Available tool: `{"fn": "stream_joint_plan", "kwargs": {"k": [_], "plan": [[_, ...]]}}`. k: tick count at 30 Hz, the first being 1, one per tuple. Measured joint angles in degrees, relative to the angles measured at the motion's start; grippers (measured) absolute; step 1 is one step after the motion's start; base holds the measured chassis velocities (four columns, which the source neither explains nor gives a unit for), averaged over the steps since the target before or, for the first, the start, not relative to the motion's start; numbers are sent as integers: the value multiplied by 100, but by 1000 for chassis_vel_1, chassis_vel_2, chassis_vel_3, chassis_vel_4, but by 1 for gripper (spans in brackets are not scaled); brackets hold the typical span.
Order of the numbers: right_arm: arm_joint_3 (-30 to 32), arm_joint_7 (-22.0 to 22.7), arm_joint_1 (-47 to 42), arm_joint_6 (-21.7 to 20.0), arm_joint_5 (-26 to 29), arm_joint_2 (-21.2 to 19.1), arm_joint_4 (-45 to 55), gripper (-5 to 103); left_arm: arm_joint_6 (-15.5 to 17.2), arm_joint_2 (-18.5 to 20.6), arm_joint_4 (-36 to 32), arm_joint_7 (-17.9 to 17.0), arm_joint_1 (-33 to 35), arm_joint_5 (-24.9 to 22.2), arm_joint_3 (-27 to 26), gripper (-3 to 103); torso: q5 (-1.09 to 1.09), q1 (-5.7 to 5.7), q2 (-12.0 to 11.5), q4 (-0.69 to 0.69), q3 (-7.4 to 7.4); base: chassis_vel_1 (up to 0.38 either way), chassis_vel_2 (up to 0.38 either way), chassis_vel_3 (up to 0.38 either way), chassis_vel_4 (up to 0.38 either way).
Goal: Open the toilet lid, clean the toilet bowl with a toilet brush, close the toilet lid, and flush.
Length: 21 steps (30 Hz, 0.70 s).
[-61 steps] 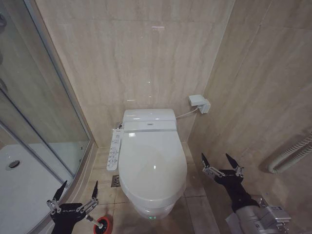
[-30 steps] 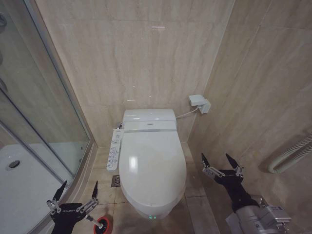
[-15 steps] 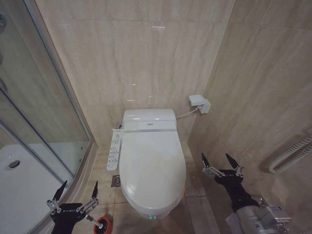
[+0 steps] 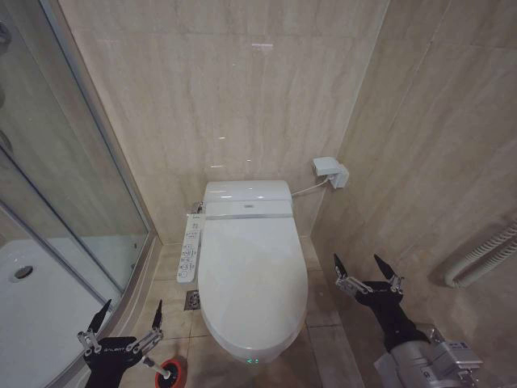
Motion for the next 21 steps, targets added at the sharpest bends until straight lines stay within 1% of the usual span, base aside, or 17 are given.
{"fn": "stream_joint_plan", "kwargs": {"k": [21], "plan": [[0,0,0,0,0,0,0,100,0,0,0,0,0,0,0,100,0,0,0,0,0,0,0,0,0]]}}
